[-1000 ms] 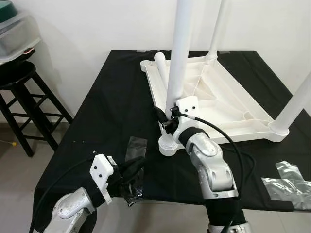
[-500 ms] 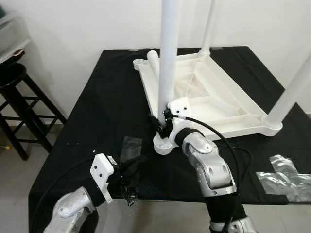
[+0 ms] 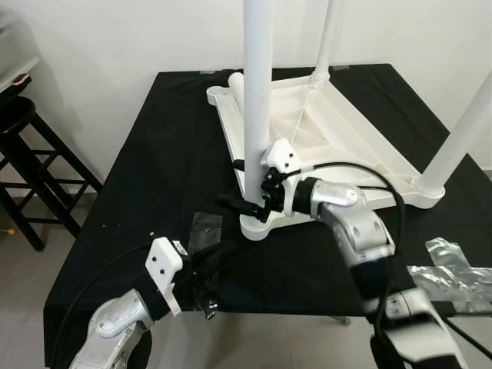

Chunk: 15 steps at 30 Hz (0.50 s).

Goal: Building children table

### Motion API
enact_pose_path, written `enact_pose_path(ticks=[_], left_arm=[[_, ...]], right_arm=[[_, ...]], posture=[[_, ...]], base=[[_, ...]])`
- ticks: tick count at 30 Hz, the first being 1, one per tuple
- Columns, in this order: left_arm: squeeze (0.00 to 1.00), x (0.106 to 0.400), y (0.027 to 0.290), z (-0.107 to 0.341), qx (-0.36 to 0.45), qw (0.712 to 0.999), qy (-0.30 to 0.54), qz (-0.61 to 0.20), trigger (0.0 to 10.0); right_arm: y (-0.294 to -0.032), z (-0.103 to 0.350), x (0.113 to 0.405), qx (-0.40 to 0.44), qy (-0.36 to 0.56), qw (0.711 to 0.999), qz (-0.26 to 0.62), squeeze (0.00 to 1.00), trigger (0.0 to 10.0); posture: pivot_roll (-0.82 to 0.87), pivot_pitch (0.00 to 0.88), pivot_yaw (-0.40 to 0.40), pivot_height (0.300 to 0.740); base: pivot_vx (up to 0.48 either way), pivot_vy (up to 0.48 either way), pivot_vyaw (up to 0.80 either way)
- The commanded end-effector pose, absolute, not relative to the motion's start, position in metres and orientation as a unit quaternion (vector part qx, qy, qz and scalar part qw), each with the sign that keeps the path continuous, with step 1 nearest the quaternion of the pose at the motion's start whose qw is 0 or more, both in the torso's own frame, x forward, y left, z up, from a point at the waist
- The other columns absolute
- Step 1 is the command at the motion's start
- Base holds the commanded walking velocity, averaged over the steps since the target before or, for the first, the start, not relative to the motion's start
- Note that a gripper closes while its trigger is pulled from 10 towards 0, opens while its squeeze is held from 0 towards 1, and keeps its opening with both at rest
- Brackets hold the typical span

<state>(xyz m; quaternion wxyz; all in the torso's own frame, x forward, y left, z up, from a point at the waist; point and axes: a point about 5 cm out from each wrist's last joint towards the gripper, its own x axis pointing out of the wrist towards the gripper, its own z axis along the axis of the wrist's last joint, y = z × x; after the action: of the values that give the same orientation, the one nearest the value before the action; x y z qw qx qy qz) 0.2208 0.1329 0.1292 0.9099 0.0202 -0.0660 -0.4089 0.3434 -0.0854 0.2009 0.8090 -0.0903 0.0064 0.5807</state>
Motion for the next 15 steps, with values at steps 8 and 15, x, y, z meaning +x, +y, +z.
enact_pose_path(ticks=[8,15], left_arm=[[0.0,0.219,0.133,0.129,0.021,0.909,-0.063,-0.411,0.0],[0.0,0.219,0.133,0.129,0.021,0.909,-0.063,-0.411,0.0]], right_arm=[[-0.088,0.204,0.35,-0.076,0.015,0.785,0.614,0.0,0.0],[-0.092,0.198,0.348,-0.075,0.012,0.794,0.603,0.0,0.0]], posture=[[0.03,0.106,0.019,0.74],[0.03,0.108,0.02,0.74]], base=[[0.0,0.0,0.0],[0.0,0.0,0.0]])
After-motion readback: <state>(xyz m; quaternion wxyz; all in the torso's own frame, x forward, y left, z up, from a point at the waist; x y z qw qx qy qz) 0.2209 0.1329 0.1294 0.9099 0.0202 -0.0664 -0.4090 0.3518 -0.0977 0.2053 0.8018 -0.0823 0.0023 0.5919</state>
